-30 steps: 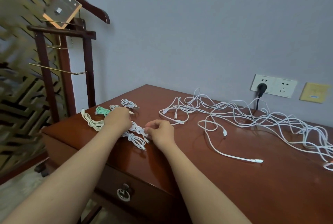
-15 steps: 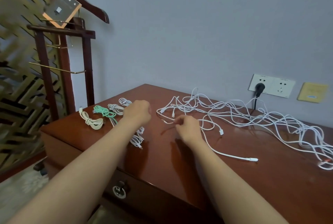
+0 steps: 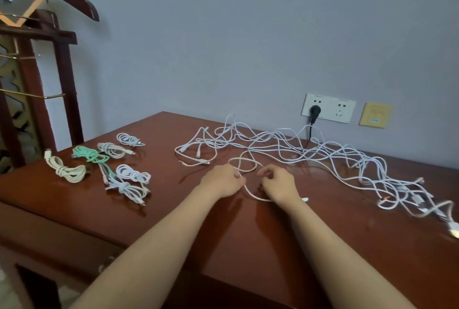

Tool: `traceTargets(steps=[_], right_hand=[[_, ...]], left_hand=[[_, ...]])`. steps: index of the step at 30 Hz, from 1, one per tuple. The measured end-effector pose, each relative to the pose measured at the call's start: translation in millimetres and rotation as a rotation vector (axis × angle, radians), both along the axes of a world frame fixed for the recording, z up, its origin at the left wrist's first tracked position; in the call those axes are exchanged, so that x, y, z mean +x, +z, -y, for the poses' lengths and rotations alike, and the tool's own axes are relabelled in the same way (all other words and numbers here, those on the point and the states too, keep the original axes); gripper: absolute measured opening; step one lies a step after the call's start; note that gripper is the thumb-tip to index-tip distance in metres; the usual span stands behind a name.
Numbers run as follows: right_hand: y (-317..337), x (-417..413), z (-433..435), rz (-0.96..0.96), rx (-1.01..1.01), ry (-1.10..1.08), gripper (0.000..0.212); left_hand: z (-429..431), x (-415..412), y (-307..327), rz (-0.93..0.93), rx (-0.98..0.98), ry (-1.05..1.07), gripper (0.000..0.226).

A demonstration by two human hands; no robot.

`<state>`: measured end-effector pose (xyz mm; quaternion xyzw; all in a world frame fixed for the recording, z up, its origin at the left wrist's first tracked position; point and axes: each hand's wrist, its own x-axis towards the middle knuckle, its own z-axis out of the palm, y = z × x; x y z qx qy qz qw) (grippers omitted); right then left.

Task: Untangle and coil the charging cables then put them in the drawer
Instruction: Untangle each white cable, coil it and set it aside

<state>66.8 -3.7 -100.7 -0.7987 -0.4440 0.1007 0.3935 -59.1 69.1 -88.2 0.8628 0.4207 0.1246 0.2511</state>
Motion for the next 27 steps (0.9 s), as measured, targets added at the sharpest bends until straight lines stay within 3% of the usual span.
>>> traceTargets(steps=[3,5,15,21,27], right_hand=[[1,18,19,-0.196,-0.041,0.133,0.020],[2,26,29,-0.247,-0.065,0.204,0.022],[-11,28,50,-0.026,0.011,0.195,0.021],[-14,22,45,0.102,0.237,0.136,0.028],[-15,18,40,0.285,0.089,0.244,0.043]], left_hand=[[8,18,-6,0.018,-0.013,0.053,0.033],[14,30,-11,0.028,0.000,0.104,0.028],[27,66,-27,0.182,0.044,0.126,0.023],[19,73,-35,0.390,0.019,0.100,0.013],[8,67,-34,0.331,0.211,0.202,0.032]])
